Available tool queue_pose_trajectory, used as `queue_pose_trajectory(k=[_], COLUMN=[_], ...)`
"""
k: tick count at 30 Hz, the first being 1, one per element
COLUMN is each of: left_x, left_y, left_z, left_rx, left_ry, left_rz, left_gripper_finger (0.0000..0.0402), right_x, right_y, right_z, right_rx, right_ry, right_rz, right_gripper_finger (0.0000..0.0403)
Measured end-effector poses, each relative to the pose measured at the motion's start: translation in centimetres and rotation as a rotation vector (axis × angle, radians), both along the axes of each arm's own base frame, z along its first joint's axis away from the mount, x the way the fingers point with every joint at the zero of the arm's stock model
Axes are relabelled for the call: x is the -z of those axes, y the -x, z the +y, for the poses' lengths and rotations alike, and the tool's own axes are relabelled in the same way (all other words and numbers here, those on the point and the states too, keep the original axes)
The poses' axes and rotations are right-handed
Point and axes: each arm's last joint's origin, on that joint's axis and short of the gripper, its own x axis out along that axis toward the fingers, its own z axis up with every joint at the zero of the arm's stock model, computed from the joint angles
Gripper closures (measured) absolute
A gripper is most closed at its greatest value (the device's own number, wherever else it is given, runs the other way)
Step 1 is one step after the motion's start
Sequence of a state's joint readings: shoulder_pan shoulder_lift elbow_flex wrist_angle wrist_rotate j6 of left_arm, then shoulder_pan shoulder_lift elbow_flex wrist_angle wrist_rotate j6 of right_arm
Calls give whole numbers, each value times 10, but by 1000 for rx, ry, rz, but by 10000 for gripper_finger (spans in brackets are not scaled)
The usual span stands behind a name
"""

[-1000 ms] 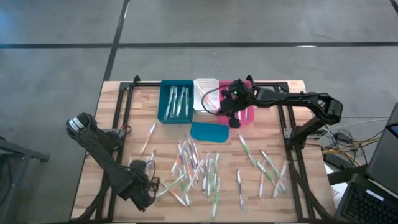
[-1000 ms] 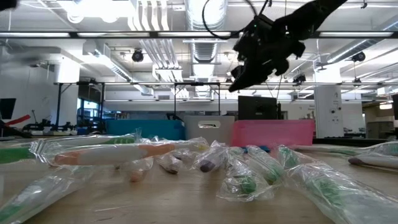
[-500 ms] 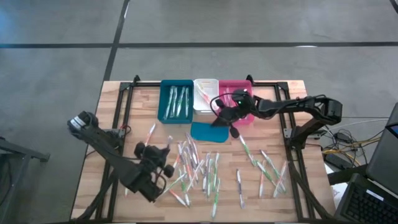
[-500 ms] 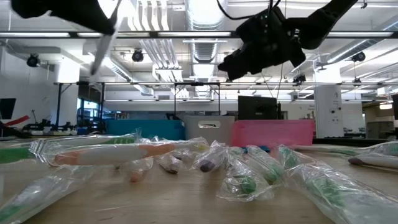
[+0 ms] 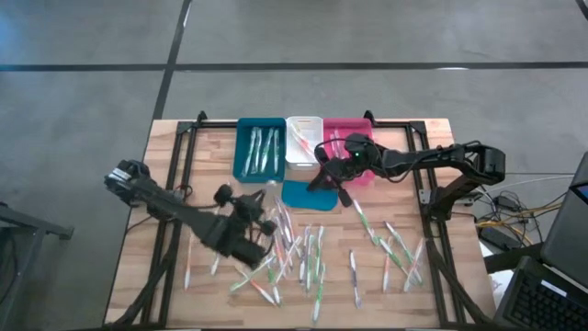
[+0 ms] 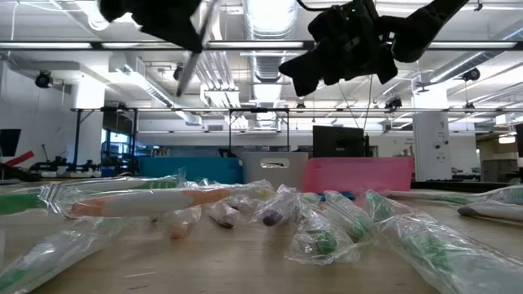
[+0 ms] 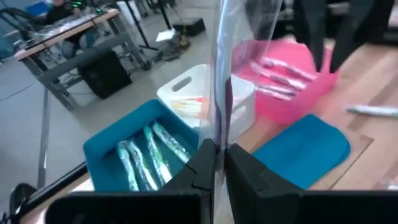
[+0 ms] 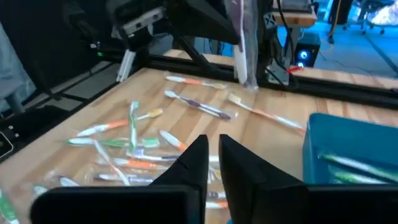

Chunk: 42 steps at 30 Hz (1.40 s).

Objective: Pick & Place Toothbrushes
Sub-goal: Put the purple toothbrush into the pink bin

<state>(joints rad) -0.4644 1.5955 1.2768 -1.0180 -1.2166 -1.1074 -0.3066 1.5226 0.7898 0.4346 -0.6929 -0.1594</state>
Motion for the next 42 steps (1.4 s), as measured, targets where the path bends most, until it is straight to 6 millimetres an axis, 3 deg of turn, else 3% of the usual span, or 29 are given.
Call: queue_pose_trajectory(k=[7,14,21,26,42], left_x=[-20,-42,-58,-61,-71], left_y=[-36,-51,-60,-66,-62], left_z=[25,51,71,79,86], left_rx=[109,230,345,459,511], left_ry=[-41,-29,-61,-46,-50], left_rz=[79,56,15,-1,-31], left_gripper_finger=[380,380,378,379,378], right_x=[5,-2,-8,-11,-25], right_y=[5,3,2,1,-2], right_z=[-8,-6,-6,-9,-12], right_rx=[18,-62,-56,-31,-8], right_ry=[27,89,91,104,125], right_rz=[43,-80,-133,-163,-227], right_gripper_finger=[306,258,237,235,291])
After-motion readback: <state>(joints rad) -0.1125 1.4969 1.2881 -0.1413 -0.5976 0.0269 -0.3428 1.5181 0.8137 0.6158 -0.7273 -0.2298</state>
